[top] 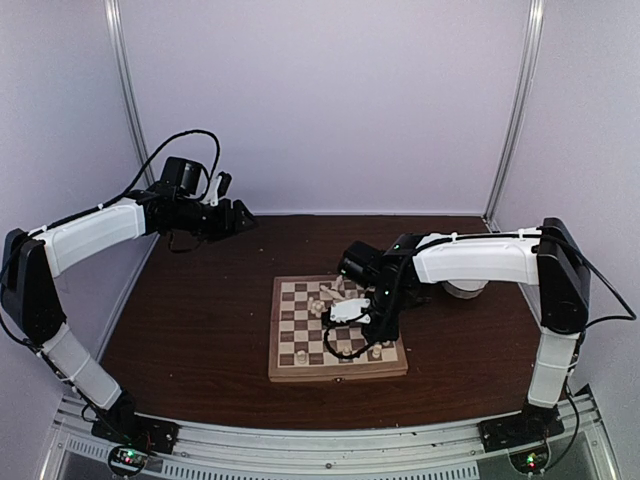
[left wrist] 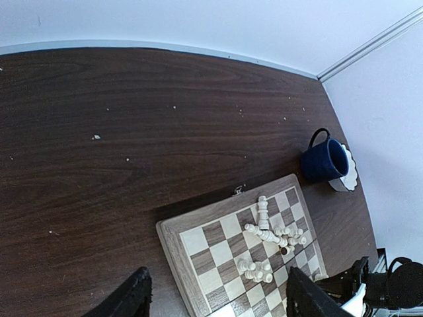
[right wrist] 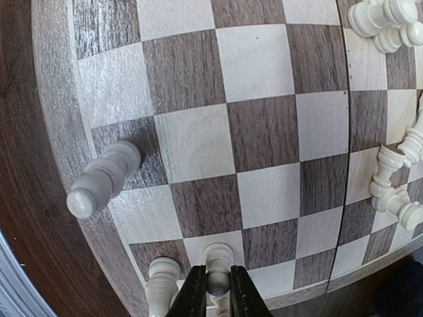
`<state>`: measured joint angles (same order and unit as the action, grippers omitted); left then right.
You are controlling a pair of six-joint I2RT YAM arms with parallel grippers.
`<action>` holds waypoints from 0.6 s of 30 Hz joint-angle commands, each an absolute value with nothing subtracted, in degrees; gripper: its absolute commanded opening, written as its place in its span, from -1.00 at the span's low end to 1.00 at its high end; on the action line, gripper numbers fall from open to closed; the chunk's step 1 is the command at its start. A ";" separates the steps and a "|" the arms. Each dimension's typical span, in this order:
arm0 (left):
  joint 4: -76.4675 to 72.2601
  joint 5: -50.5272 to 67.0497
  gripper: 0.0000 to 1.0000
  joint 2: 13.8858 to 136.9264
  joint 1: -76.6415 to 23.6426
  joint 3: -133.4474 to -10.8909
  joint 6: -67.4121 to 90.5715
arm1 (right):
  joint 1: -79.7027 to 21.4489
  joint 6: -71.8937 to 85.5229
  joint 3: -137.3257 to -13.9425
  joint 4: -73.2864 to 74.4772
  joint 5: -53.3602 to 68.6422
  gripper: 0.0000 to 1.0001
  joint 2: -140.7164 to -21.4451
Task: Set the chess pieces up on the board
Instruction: Place the pawn at g2.
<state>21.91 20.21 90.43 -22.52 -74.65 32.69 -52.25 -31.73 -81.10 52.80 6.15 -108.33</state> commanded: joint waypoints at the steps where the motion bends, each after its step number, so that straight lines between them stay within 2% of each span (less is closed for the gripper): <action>1: 19.78 20.67 0.39 89.64 -21.93 -75.94 32.78 | -51.94 -31.53 -81.30 52.89 5.05 -0.68 -108.22; 18: 19.80 20.72 0.39 89.51 -21.97 -75.94 32.78 | -51.91 -31.07 -81.66 53.33 6.12 -0.70 -108.15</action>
<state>21.91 20.21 90.43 -22.52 -74.65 32.69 -52.25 -31.53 -81.10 52.88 6.17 -108.33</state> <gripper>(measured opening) 0.695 0.137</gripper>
